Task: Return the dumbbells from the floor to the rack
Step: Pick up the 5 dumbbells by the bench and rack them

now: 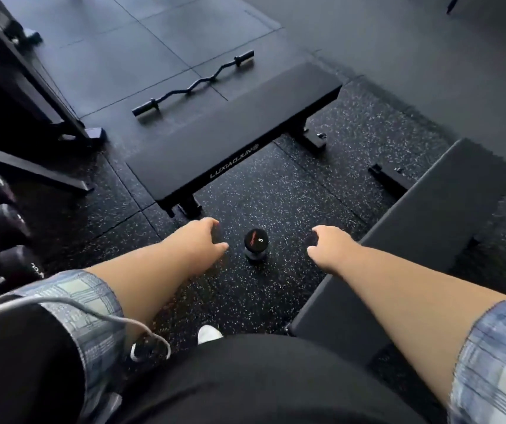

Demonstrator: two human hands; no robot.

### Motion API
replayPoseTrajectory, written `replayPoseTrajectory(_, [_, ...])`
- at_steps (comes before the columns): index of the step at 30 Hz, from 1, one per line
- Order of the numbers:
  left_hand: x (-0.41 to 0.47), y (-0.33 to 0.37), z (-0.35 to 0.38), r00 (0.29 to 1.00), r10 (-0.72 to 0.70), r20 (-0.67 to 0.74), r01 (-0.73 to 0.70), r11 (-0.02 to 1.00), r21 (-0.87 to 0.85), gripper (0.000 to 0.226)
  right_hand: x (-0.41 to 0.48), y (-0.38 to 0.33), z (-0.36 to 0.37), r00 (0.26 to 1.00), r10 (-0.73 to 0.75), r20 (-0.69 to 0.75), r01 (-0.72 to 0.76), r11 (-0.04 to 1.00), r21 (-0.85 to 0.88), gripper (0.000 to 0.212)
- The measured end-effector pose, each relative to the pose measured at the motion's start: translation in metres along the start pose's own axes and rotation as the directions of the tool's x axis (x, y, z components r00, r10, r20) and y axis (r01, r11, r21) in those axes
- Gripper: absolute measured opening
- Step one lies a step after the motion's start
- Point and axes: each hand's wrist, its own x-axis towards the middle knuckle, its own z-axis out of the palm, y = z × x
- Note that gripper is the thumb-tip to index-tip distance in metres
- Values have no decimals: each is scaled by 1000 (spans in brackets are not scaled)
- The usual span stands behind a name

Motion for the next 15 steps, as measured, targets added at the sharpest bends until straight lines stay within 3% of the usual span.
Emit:
replayPoseTrajectory(6, [68, -30, -46, 999, 25, 37, -28, 995, 94, 70, 35, -68, -6, 1000, -7, -20, 8, 999, 33, 59])
replayPoseTrajectory(15, [116, -47, -26, 990, 0, 141, 3, 1000, -21, 67, 100, -105, -25, 997, -48, 57, 50, 998, -26, 58])
